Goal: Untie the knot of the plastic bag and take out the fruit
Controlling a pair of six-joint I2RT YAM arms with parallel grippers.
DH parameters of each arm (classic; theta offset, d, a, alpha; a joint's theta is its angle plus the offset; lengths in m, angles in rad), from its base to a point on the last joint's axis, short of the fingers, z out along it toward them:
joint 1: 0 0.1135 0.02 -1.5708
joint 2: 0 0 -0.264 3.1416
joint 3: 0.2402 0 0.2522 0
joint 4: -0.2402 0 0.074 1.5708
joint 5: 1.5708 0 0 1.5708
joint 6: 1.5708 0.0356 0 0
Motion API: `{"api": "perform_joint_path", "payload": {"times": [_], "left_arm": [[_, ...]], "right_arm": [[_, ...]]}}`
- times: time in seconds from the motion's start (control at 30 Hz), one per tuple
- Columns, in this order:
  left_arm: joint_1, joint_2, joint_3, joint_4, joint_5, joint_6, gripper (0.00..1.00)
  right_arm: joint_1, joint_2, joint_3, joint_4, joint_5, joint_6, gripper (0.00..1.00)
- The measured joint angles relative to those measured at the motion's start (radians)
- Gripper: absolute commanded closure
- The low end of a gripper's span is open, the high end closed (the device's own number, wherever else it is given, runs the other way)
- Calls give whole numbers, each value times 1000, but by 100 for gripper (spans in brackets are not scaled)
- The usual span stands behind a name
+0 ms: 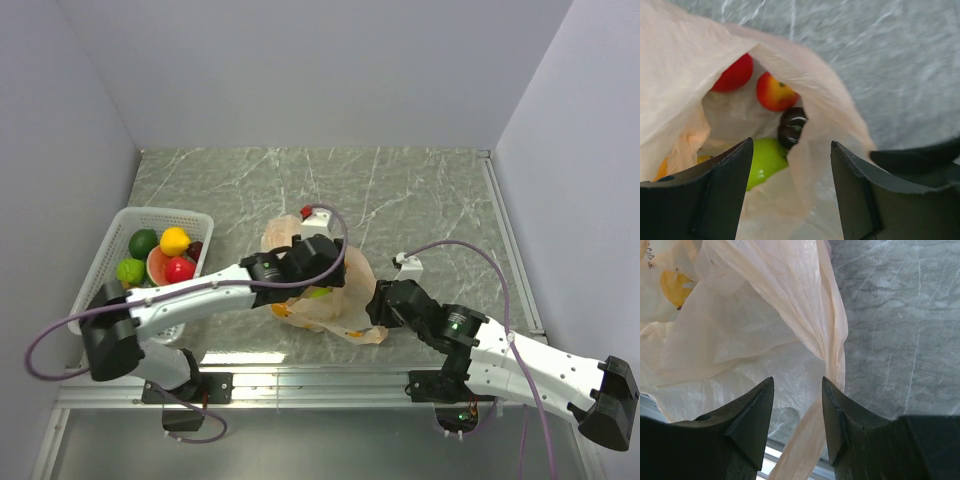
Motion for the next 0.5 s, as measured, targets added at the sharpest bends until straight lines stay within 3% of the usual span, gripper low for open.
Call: {"api": "perform_joint_path", "payload": {"times": [0.33,0.5], "left_arm": [[122,223,9,57,-43,13,27],[194,321,34,85,-66,52,15]], "right_arm": [[0,-42,0,-24,1,4,50],[0,-45,0,-26,0,6,50]]}}
